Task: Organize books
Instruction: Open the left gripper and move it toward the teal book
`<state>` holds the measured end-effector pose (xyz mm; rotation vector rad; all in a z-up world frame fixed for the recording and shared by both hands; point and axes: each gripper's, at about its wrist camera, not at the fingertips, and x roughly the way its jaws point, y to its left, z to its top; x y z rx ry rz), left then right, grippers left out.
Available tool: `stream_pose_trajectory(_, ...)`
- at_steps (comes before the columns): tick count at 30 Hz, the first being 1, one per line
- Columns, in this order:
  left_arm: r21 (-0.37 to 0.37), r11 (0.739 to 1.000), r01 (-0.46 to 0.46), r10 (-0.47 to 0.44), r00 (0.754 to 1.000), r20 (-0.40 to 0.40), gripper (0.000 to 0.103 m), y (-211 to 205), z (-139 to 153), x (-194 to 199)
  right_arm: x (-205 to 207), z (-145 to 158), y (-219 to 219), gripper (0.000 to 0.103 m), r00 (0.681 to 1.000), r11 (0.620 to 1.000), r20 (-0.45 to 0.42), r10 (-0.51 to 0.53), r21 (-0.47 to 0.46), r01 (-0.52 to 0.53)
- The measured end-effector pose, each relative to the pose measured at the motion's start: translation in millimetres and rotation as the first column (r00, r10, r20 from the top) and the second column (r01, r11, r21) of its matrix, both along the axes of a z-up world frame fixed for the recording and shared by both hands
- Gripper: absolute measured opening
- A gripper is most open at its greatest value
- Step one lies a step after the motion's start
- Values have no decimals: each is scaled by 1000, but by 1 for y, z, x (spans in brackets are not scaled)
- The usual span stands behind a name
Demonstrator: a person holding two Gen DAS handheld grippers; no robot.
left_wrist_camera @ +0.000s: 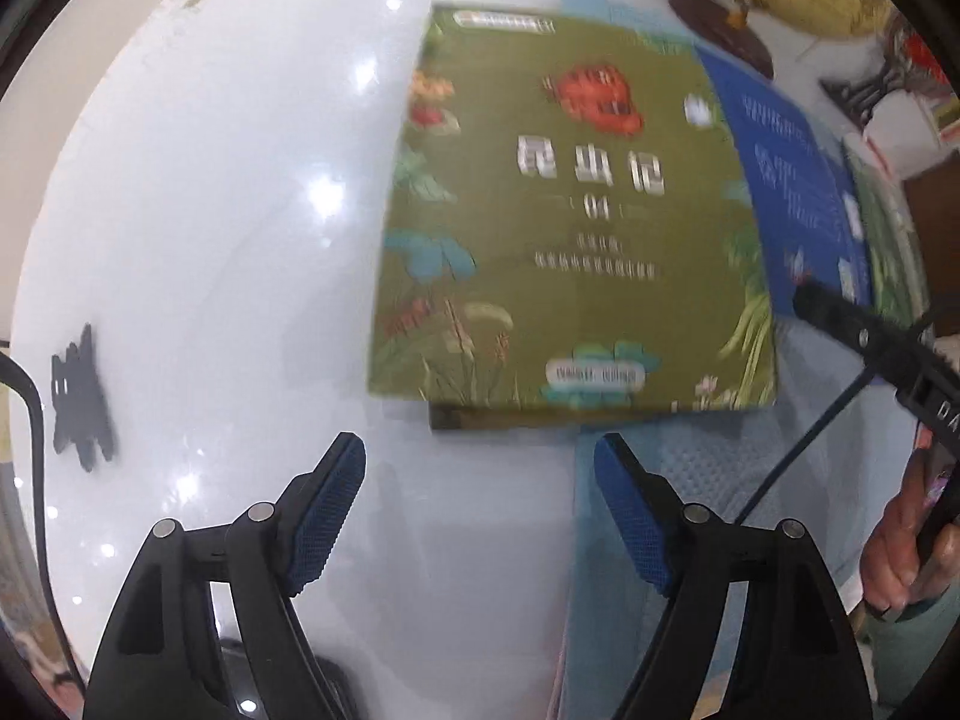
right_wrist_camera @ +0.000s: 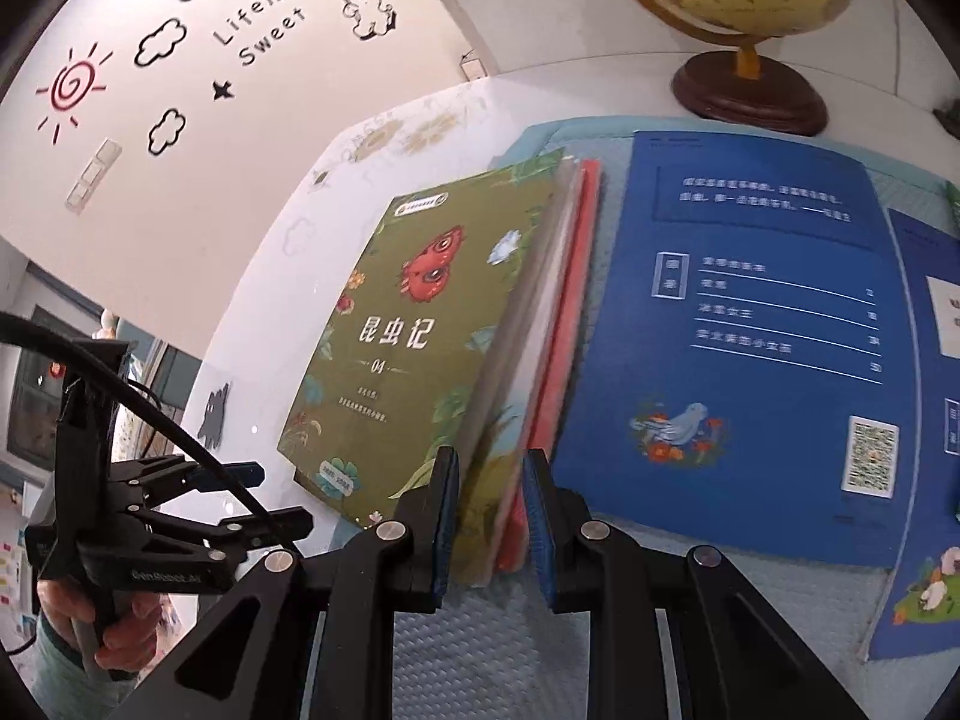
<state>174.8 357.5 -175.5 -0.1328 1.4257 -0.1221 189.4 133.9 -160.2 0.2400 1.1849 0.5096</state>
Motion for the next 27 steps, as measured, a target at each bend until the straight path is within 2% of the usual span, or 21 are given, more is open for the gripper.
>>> stream_pose_trajectory(4, -100, 988, -121, 129, 988, 78, 78, 31, 10, 23, 5, 4, -6, 22, 999, 999, 19, -39, -18, 40)
stream_pose_trajectory(8, -86, 977, -197, 205, 974, 101, 78, 42, 4, 49, 19, 2, -3, 22, 996, 991, 48, -69, -115, 74)
stream_pose_trajectory(12, -110, 978, -179, 185, 982, 43, 78, 29, -14, 59, 30, -11, 1, 22, 996, 978, 13, -85, -190, 86)
stream_pose_trajectory(14, -189, 971, -149, 159, 987, 36, 80, 16, -15, 61, 29, -12, 2, 22, 996, 976, 22, -81, -199, 84)
stream_pose_trajectory(16, -227, 964, -137, 146, 989, 21, 84, 8, -16, 62, 27, -12, 7, 22, 998, 979, 18, -61, -192, 63)
stream_pose_trajectory(18, -214, 971, -102, 110, 994, 27, 85, -2, -14, 61, 26, -12, 11, 22, 999, 979, 17, -51, -195, 54)
stream_pose_trajectory(21, -151, 987, -54, 62, 997, 47, 85, -16, -13, 62, 26, -11, 8, 22, 998, 977, 20, -62, -205, 65)
stream_pose_trajectory(25, -165, 981, -97, 107, 993, 56, 84, -12, -11, 55, 25, -14, -1, 22, 997, 986, -13, -78, -150, 75)
stream_pose_trajectory(27, -154, 983, -98, 112, 990, 87, 84, -7, -2, 49, 21, -12, -8, 22, 995, 984, -14, -95, -153, 91)
